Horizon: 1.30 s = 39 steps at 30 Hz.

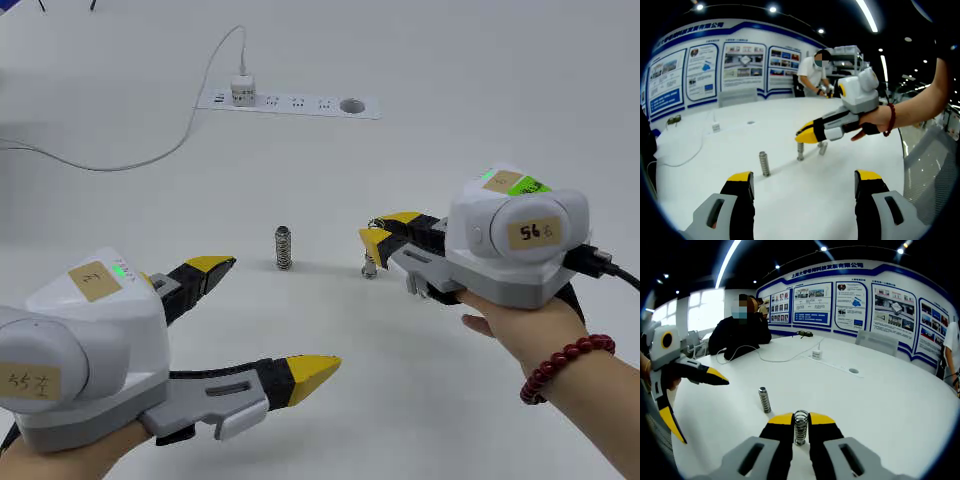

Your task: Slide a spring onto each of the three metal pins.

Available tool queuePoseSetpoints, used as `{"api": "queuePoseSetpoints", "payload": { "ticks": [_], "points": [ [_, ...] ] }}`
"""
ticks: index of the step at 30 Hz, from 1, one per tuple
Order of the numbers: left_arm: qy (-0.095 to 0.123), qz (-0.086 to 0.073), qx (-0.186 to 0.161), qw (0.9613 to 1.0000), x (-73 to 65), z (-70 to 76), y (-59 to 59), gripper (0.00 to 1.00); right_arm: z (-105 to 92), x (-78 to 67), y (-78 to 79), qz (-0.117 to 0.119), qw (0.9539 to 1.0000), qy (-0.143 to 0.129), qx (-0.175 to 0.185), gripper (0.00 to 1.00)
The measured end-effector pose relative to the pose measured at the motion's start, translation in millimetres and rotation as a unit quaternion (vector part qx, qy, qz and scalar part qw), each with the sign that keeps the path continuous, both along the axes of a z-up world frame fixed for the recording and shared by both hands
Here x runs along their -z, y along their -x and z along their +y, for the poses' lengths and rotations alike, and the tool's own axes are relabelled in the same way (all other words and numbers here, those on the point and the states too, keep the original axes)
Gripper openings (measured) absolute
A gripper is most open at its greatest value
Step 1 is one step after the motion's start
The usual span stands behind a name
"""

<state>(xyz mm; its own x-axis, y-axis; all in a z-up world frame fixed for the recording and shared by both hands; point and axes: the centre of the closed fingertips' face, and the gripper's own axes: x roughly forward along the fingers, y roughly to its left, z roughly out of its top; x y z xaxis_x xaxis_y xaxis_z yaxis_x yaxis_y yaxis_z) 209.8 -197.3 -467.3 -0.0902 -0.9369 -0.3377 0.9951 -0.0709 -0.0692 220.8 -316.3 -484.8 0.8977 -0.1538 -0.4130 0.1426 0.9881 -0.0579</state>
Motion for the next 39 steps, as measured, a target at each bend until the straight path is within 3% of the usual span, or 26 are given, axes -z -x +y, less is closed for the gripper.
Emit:
{"api": "queuePoseSetpoints", "payload": {
  "ticks": [8,16,19,24,27,30,32,34,39],
  "points": [
    [-0.007,-0.012,0.001,0.9999,2.8,1.8,-1.5,0.85,-2.1,16.0,2.2,0.016,0.9998,-0.006,0.008,0.12],
    [-0.006,-0.014,0.002,0.9999,0.6,0.6,-1.7,0.85,-2.2,17.7,2.8,0.017,0.9995,-0.020,0.015,0.12],
    [-0.004,-0.015,0.003,0.9999,-0.7,-0.3,-1.7,0.85,-0.6,18.4,4.7,0.018,0.9992,-0.031,0.018,0.22],
    [-0.004,-0.017,0.006,0.9998,-1.4,-3.5,0.7,0.83,1.4,9.4,11.1,0.013,0.9992,-0.033,0.017,0.24],
    [0.015,-0.015,0.006,0.9998,-8.4,-9.1,3.9,0.81,3.1,1.5,17.6,0.007,0.9994,-0.030,0.016,0.30],
    [0.016,-0.019,0.008,0.9997,-10.2,-15.4,6.3,0.78,3.1,-7.8,25.2,-0.004,0.9988,-0.043,0.022,0.35],
    [0.017,-0.019,0.010,0.9996,-10.7,-18.5,7.8,0.78,2.9,-12.9,29.9,-0.008,0.9987,-0.044,0.026,0.40],
    [0.018,-0.019,0.017,0.9995,-11.2,-21.8,12.0,0.76,3.5,-20.7,35.1,-0.012,0.9992,-0.029,0.023,0.42],
    [0.010,-0.031,0.035,0.9989,-6.7,-29.9,21.7,0.70,0.8,-32.8,49.4,-0.020,0.9983,-0.041,0.036,0.46]
  ]
}}
